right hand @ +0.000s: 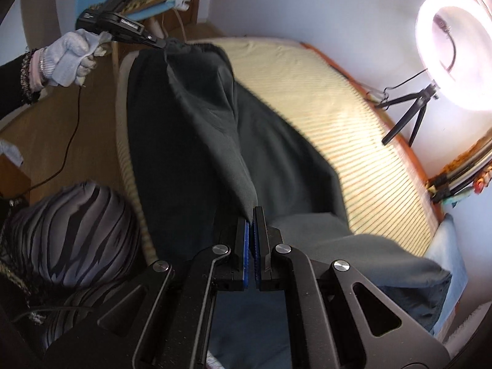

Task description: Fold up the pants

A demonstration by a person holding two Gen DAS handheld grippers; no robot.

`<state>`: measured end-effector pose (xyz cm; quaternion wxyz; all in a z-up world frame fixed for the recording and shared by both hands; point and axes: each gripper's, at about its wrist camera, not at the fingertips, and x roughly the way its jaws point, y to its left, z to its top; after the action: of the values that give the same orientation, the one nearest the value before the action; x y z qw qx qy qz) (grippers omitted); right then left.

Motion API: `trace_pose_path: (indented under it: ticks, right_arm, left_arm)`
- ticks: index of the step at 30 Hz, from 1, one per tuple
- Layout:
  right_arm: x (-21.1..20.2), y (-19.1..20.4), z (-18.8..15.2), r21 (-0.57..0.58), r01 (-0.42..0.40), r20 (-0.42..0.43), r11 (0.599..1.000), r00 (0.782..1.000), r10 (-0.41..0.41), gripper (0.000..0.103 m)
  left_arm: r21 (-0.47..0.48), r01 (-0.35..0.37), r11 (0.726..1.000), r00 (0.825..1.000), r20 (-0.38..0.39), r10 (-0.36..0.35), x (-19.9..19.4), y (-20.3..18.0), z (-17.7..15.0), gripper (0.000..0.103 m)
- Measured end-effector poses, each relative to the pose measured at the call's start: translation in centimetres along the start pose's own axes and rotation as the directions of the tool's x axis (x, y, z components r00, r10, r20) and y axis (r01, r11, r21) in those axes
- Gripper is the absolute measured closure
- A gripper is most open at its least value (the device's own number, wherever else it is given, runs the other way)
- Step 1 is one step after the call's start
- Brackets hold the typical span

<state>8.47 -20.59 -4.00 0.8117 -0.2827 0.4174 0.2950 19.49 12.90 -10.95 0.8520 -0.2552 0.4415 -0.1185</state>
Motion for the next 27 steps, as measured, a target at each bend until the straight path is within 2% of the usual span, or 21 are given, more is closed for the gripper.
trace_pose_path:
  ticks: [4, 6, 7, 10, 13, 14, 19, 21, 22, 24, 27]
  right_arm:
    - [0.9, 0.6, -0.8, -0.009, 0.018, -0.031, 1.0, 0.999, -0.018, 0.1]
    - [1.1, 0.8, -1.0, -0.012, 0.029, -0.041, 1.0, 0.999, -0.029, 0.1]
    - [1.2, 0.8, -1.0, -0.005, 0.03, -0.042, 1.0, 0.999, -0.03, 0.1]
    - [1.2, 0.8, -0.9, 0.004, 0.038, -0.046, 0.999, 0.998, -0.038, 0.1]
    - [1.2, 0.9, -1.0, 0.007, 0.042, -0.046, 0.999, 0.998, -0.042, 0.1]
    - [1.2, 0.8, -1.0, 0.01, 0.043, -0.045, 0.999, 0.998, -0.042, 0.1]
    - [1.1, 0.6, -0.8, 0.024, 0.045, -0.042, 0.999, 0.998, -0.044, 0.1]
    - [1.2, 0.6, -0.7, 0.026, 0.052, -0.044, 0.998, 0.998, -0.05, 0.1]
    - [1.3, 0.5, -0.7, 0.029, 0.056, -0.045, 0.998, 0.997, -0.054, 0.1]
    - [1.3, 0.5, -0.7, 0.037, 0.062, -0.048, 0.997, 0.997, -0.06, 0.1]
    - [1.3, 0.5, -0.7, 0.05, 0.072, -0.043, 0.996, 0.997, -0.07, 0.1]
  left_arm:
    - [-0.052, 0.047, 0.998, 0.999, 0.0, -0.047, 0.6, 1.1, -1.2, 0.101]
    - [-0.071, 0.056, 0.996, 0.998, 0.002, -0.056, 0.9, 1.2, -1.0, 0.097]
    - [-0.081, 0.059, 0.995, 0.998, 0.011, -0.059, 1.0, 1.4, -0.8, 0.089]
    - [-0.109, 0.052, 0.993, 0.998, 0.046, -0.047, 0.8, 1.8, 0.2, 0.076]
    - [-0.156, -0.005, 0.988, 0.999, 0.044, 0.012, 1.2, 2.8, 1.1, 0.054]
    - [-0.178, -0.021, 0.984, 0.998, 0.049, 0.03, 1.4, 3.1, 1.5, 0.054]
    - [-0.209, -0.025, 0.978, 0.998, 0.044, 0.035, 2.9, 3.9, 2.5, 0.057]
    - [-0.195, -0.023, 0.981, 0.999, 0.039, 0.031, 3.2, 3.6, 2.6, 0.074]
    - [-0.177, -0.029, 0.984, 0.999, 0.034, 0.036, 3.2, 3.4, 2.6, 0.094]
    - [-0.132, -0.042, 0.99, 0.998, 0.046, 0.049, 2.8, 2.8, 2.5, 0.097]
    - [-0.086, -0.037, 0.996, 0.992, 0.114, 0.047, 0.6, 2.4, 2.4, 0.097]
